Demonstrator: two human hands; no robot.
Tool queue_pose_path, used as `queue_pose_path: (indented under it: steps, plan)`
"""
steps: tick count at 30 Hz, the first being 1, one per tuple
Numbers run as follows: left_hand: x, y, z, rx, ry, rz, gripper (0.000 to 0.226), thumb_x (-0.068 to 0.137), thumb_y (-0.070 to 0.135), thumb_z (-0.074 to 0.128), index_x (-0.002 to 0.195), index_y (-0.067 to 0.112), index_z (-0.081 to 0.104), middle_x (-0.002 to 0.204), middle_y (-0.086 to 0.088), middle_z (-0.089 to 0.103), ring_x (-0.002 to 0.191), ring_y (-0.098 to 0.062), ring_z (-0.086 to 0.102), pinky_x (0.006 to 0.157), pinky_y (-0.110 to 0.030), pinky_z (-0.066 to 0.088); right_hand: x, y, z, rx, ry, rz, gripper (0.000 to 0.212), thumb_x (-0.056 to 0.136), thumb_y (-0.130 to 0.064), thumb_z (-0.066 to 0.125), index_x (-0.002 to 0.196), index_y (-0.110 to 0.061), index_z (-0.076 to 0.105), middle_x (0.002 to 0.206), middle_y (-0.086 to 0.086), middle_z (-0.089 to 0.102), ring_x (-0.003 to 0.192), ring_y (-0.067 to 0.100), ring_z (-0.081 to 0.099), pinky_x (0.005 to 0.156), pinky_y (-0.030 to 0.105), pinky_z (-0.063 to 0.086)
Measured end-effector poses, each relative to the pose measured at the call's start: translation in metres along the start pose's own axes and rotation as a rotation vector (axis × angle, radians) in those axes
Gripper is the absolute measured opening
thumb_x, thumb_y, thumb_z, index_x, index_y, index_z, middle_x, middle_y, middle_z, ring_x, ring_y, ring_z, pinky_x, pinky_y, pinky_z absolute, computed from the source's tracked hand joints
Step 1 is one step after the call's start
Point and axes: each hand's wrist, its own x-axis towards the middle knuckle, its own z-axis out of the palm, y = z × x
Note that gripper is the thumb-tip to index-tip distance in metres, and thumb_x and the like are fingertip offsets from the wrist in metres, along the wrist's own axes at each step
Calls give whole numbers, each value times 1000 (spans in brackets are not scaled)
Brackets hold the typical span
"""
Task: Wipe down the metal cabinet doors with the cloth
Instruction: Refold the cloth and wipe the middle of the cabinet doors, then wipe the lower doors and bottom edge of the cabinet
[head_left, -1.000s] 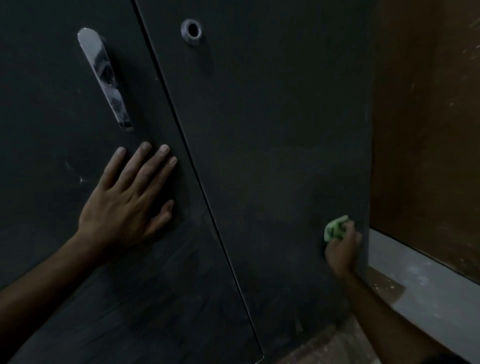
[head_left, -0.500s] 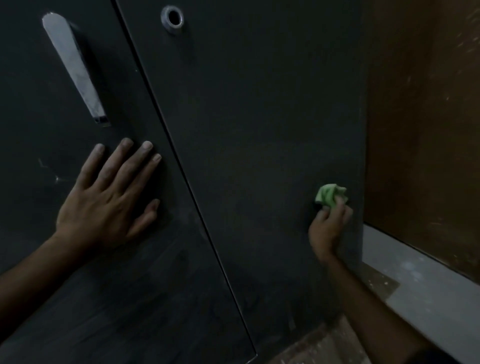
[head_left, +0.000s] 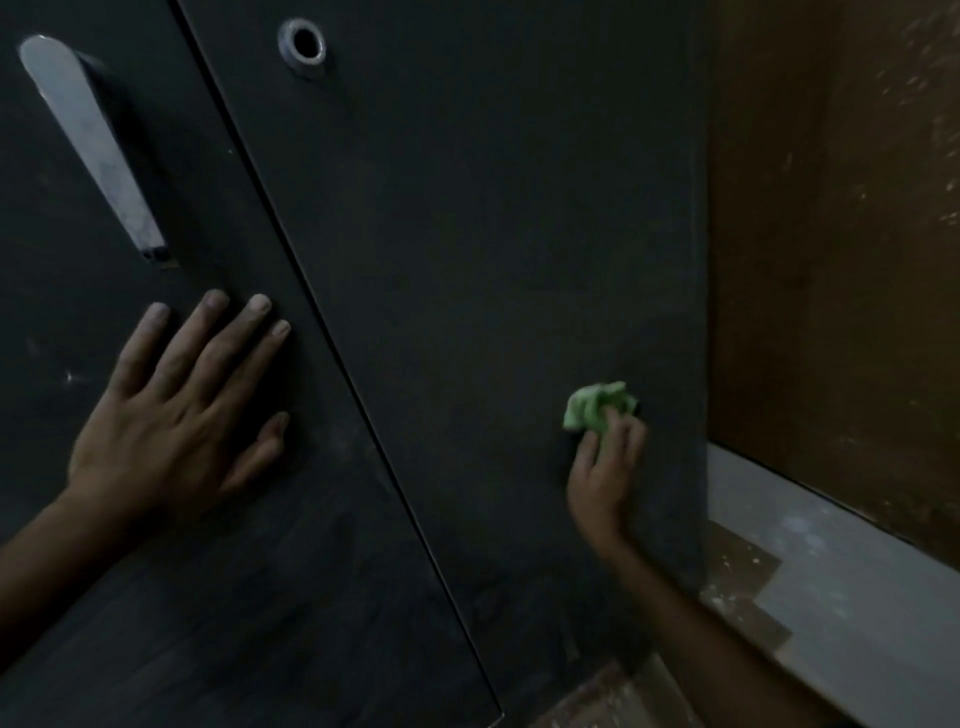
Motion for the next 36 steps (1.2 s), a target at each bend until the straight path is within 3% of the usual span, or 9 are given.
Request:
queue_pose_path:
  steps: [2,7,10,14,16,19,24,30,36]
  plan:
    - [-1,0,1,-9,-2,-7,72,101,47,46,161,8,35,169,-13,32,157,-34,27,125,-60,24,-46,29,-9,-64,-136,-5,39,97,-16,50,135,-7,53,130,22,48,113,34,52,97,42,45]
    - [0,0,-1,25,-20,8,73,101,47,48,160,6,37,168,-15,33,156,-35,29,123,-61,27,50,63,-31,9,-91,618,51,96,7,45,145,-6,44,136,23,52,122,44,53,101,44,41]
    - [-1,1,-4,14,-56,-22,74,102,50,43,162,8,33,170,-13,28,158,-34,24,127,-59,22,81,14,-43,31,-92,512,45,100,5,46,144,-3,46,133,14,50,117,30,53,82,20,32]
    - [1,0,-5,9,-78,-9,74,102,50,40,162,8,32,171,-14,26,159,-34,22,128,-58,19,53,-36,-45,46,-320,163,36,92,4,60,127,-8,59,122,15,54,113,31,55,93,28,38]
    - [1,0,-7,-8,-80,-8,74,101,50,40,162,8,32,171,-13,27,159,-34,22,128,-57,19,39,-53,-57,174,-461,177,32,94,4,61,115,-21,61,114,5,61,104,21,61,88,31,47]
    - [1,2,-11,-68,-87,-23,74,100,49,42,161,9,35,170,-14,28,158,-35,24,127,-59,19,13,-83,-89,470,-590,514,32,100,4,54,114,-24,61,114,5,69,98,14,68,74,21,54]
    - [-11,40,-27,-196,-89,-128,66,96,47,49,149,8,55,164,-18,39,153,-39,35,125,-63,22,-22,-136,-146,848,-697,1026,33,102,-16,42,120,-4,68,114,20,74,98,34,69,81,41,54]
    - [-29,131,-76,-940,-481,-487,45,94,63,50,118,30,69,109,13,70,97,-5,66,86,-37,58,-57,-187,-164,826,-847,865,39,90,-12,64,129,-5,64,118,18,74,106,36,72,93,48,59]
    - [-36,180,-105,-1774,-633,-1196,50,83,42,81,122,15,65,108,-1,79,94,-10,77,71,-23,60,-84,-204,-158,781,-937,825,33,102,-11,51,132,-7,63,122,22,71,116,40,67,105,61,49]
